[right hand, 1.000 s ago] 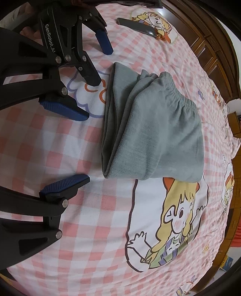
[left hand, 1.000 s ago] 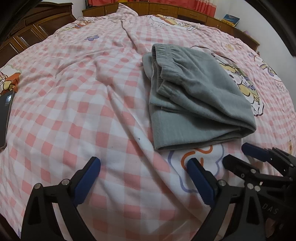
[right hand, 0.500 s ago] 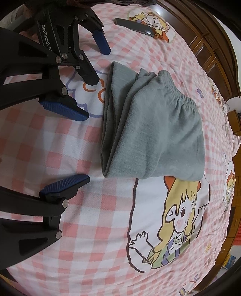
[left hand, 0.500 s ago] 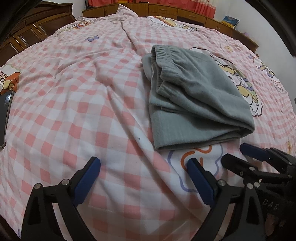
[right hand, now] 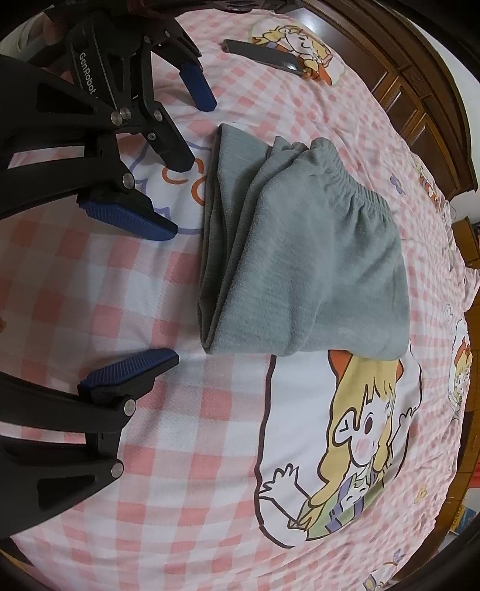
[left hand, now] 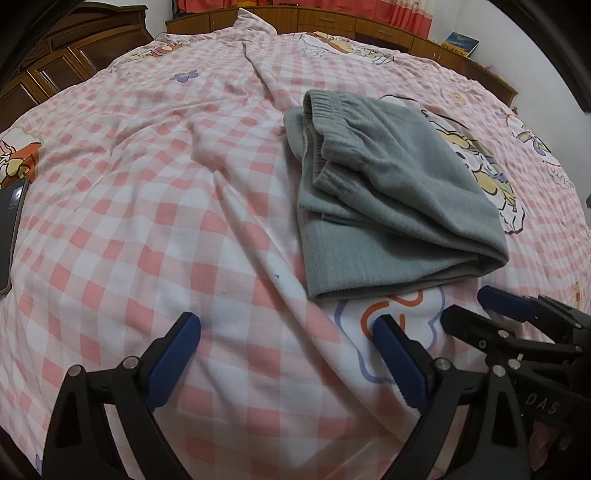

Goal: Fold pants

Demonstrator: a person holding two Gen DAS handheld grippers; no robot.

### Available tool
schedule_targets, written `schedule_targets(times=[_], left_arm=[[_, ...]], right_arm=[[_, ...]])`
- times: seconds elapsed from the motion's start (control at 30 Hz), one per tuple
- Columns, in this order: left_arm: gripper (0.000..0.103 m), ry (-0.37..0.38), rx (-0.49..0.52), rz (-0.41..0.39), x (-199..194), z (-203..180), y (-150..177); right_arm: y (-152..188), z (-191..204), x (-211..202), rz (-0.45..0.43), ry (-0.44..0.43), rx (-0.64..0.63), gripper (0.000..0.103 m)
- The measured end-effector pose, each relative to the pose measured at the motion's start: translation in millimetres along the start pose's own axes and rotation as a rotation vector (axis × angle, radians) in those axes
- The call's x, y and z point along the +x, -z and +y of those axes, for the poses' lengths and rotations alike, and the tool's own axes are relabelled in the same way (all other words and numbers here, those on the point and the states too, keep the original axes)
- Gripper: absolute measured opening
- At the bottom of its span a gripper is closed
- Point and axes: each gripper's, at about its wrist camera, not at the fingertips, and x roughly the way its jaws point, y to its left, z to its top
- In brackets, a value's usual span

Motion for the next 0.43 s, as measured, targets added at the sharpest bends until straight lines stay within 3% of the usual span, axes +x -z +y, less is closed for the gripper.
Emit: schedule_targets(times=[0.43], left_arm=[[0.097,0.001,0.001,0.003,0.5,1.7,-0.8]], right_arm=[[-1.3,-2.2,-0.2,0.007,-0.023,0.012,0.065]])
